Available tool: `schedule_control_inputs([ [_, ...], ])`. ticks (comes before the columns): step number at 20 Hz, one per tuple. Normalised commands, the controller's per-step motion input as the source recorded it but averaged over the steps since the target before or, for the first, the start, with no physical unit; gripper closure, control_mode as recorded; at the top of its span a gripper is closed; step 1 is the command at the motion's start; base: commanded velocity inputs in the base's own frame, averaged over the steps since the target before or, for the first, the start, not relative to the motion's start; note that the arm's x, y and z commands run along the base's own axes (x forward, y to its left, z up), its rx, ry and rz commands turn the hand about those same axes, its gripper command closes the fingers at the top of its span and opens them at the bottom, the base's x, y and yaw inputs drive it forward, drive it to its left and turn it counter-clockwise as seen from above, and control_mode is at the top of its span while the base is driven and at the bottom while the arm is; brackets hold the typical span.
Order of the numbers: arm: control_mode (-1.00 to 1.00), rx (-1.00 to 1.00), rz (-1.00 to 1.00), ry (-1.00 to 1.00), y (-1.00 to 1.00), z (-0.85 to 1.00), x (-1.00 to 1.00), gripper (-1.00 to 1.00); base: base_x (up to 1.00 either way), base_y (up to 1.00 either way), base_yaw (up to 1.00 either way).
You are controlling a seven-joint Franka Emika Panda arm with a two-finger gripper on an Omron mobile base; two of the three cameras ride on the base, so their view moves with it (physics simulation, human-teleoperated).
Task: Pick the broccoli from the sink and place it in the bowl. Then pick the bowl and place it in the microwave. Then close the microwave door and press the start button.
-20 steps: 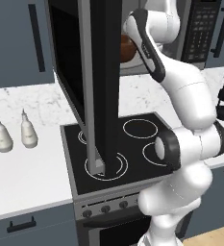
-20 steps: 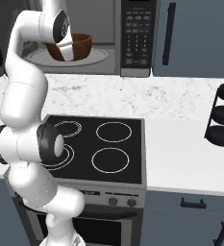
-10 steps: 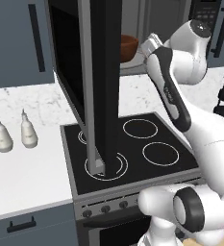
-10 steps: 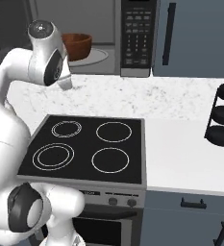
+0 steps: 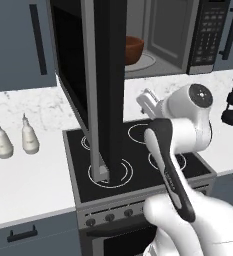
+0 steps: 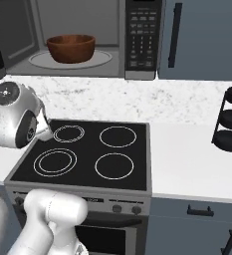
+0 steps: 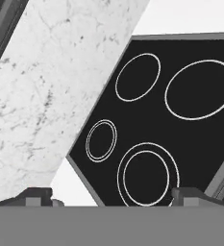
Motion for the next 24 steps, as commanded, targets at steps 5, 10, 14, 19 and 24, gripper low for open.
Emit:
schedule_control_inputs([
  [5, -1.00, 0.00, 0.01, -0.08, 0.09, -0.16, -1.00, -1.00, 0.00, 0.00, 0.00],
  [10, -1.00, 0.00, 0.00, -0.01, 0.39, -0.03, -1.00, -1.00, 0.00, 0.00, 0.00],
  [14, -1.00, 0.00, 0.00, 0.00, 0.76, 0.00, -1.00, -1.00, 0.00, 0.00, 0.00],
  [19, -1.00, 0.01, -0.04, 0.00, 0.14, 0.00, -1.00, -1.00, 0.00, 0.00, 0.00],
  [24, -1.00, 0.00, -0.05, -0.01, 0.27, -0.48, -0.89, -1.00, 0.00, 0.00, 0.00],
])
